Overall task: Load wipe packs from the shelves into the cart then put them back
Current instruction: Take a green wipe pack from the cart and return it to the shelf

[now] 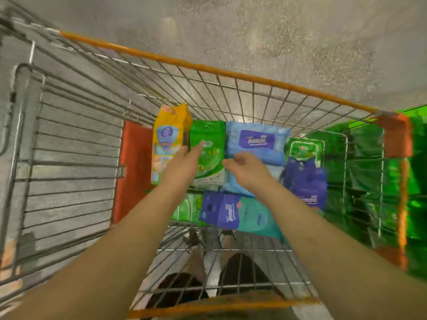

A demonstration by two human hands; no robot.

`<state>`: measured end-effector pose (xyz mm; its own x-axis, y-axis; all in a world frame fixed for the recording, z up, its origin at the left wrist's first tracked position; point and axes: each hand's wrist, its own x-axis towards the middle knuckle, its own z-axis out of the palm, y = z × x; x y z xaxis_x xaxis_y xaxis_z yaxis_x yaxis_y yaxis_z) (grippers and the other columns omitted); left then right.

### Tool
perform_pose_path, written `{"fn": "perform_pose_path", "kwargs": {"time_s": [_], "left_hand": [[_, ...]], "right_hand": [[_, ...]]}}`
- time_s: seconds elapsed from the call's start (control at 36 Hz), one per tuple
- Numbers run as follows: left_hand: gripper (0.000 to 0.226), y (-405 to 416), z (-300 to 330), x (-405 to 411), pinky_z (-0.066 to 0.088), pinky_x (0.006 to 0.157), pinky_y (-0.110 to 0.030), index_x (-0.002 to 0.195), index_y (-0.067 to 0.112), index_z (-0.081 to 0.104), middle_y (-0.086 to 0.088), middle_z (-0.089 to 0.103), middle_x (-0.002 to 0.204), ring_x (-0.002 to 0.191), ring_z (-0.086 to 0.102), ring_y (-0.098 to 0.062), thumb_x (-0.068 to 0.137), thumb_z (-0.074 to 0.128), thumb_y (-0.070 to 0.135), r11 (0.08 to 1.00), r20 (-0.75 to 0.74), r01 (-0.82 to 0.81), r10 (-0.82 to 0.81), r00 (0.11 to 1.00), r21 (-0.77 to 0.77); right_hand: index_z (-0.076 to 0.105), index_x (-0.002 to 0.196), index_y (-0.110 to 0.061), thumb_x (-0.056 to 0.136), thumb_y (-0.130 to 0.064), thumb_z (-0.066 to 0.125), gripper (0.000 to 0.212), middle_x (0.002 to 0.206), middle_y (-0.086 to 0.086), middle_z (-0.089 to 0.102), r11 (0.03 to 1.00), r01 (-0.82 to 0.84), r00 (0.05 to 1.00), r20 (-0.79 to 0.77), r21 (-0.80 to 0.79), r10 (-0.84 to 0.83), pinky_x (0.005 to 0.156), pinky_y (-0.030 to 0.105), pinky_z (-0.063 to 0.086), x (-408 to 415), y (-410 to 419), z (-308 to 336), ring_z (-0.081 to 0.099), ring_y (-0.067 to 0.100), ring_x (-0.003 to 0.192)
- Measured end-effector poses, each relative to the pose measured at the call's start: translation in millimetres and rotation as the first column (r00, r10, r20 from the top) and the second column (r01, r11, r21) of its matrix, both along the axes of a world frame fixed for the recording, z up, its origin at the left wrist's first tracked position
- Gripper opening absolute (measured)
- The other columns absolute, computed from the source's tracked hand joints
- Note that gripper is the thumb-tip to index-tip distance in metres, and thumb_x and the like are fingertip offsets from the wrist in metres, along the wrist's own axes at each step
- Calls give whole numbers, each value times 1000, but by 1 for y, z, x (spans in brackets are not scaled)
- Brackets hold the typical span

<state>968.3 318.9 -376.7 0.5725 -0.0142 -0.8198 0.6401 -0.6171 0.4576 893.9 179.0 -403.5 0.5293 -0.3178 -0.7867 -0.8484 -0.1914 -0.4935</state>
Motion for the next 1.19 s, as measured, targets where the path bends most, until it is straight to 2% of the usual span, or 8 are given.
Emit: {"fn": "perform_pose_path", "kwargs": {"time_s": [0.17,0.33,0.5,0.67,0.83,0.92,1.0,1.19], "left_hand": [[66,-11,-34,-3,30,92,-31,150,19,44,5,51,137,121,50,-20,97,56,57,985,-146,-171,168,975,-10],[74,-19,-47,-7,39,89,-31,133,20,61,5,63,125,98,59,-13,74,76,64,948,-196,-316,303,933,-40],[93,-23,-57,-12,53,98,-40,124,22,67,4,73,113,101,69,-18,45,74,72,933,-115,-357,349,930,-55],[80,-25,-59,-10,55,98,-42,116,21,73,3,78,104,100,72,-19,49,80,65,921,-177,-381,364,915,-78],[34,-28,-30,-14,53,78,-28,113,26,74,11,79,91,97,71,-9,89,69,49,916,-262,-358,307,915,-179],[38,-27,-9,-24,58,93,-38,122,22,73,-2,79,107,103,74,-22,94,65,46,874,-321,-415,329,888,-251],[34,-27,17,-32,60,88,-40,120,17,73,-10,78,111,101,75,-27,95,66,38,819,-349,-458,341,873,-345],[62,-39,84,-44,52,104,-48,131,13,67,-9,74,122,113,71,-30,78,83,42,809,-207,-357,293,933,-466]], "right_hand": [[65,119,-21,76,-60,71,59,111,-9,71,983,93,995,27,161,-98,89,32,51,4,15,-35,68,13,102],[63,110,-26,86,-53,71,37,92,-14,66,987,115,991,49,110,-121,57,12,38,8,20,-45,61,0,78],[53,114,-20,89,-48,69,41,94,-9,63,971,176,981,52,160,-186,55,17,36,8,25,-55,53,-5,74],[54,78,-27,90,-37,71,23,77,-13,60,937,244,965,35,251,-261,40,5,35,11,22,-51,52,-4,67],[69,89,-26,74,-51,77,30,96,-5,73,905,285,950,31,316,-310,66,23,50,8,23,-38,66,5,83],[73,100,-26,51,-61,82,61,105,-2,75,872,304,940,27,384,-339,86,38,60,1,19,-23,73,13,91],[72,106,-25,38,-65,87,81,111,6,73,865,315,927,72,390,-369,86,42,61,-9,12,-4,74,20,93],[60,129,-12,60,-41,83,78,111,7,76,775,331,824,235,538,-515,91,43,59,-33,-4,83,75,24,101]]}}
